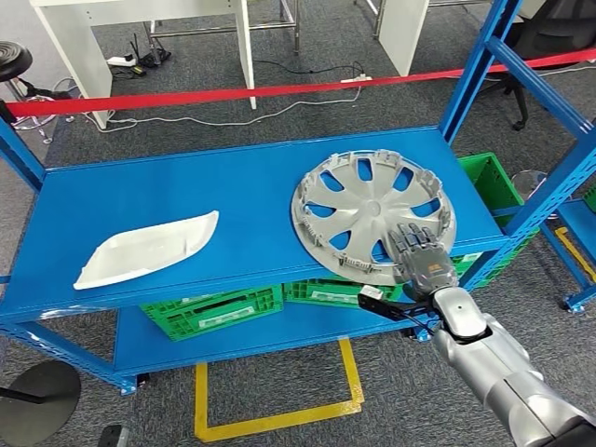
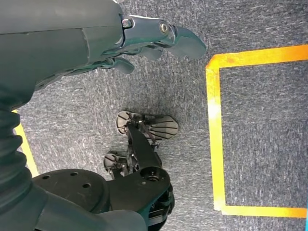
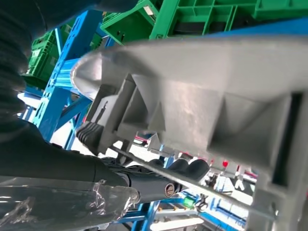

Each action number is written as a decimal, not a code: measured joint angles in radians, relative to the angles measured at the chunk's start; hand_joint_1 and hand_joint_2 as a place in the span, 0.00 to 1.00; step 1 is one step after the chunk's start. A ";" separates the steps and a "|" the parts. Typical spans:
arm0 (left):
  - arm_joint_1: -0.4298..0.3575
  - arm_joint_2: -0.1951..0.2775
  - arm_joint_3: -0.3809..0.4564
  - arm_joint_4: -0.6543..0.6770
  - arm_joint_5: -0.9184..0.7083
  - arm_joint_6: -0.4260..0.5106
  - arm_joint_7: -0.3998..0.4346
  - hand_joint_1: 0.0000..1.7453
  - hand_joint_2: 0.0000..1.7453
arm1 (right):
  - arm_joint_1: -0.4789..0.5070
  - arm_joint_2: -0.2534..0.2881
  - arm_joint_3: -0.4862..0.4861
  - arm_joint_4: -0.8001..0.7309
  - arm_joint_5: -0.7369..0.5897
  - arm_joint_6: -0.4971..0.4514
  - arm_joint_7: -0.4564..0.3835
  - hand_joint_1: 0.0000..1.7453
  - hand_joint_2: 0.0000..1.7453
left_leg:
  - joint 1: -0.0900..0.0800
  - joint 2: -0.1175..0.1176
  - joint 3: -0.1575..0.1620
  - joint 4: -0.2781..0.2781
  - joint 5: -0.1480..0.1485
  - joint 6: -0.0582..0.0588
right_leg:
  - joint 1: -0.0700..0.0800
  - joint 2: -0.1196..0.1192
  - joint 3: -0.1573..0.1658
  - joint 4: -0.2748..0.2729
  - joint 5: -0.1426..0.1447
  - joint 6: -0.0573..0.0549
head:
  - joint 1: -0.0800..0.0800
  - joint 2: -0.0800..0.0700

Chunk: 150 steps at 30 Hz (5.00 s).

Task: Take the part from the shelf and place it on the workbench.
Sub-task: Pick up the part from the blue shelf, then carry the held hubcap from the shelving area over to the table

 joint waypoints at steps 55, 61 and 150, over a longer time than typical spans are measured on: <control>0.193 -0.269 -0.085 -0.439 0.004 -0.165 -0.123 0.00 1.00 | 0.601 -0.066 -0.351 -1.001 0.287 -0.261 -0.035 1.00 1.00 | -0.004 -0.001 0.003 -0.004 -0.007 0.001 | -0.003 -0.001 -0.008 -0.007 -0.004 -0.001 | 0.000 0.000; 0.187 -0.269 -0.085 -0.439 0.003 -0.158 -0.132 0.00 1.00 | 0.640 -0.077 -0.334 -1.079 0.236 -0.262 -0.057 1.00 1.00 | -0.014 -0.001 0.003 -0.004 -0.011 0.011 | -0.014 0.000 -0.008 -0.010 -0.004 0.009 | -0.001 0.000; 0.018 -0.117 -0.266 -0.121 -0.421 0.129 -0.207 0.00 1.00 | 0.882 -0.260 -0.188 -1.362 0.007 -0.259 -0.087 1.00 1.00 | 0.003 0.008 0.082 0.055 -0.077 -0.035 | 0.000 -0.007 -0.155 0.008 0.133 -0.027 | -0.017 0.000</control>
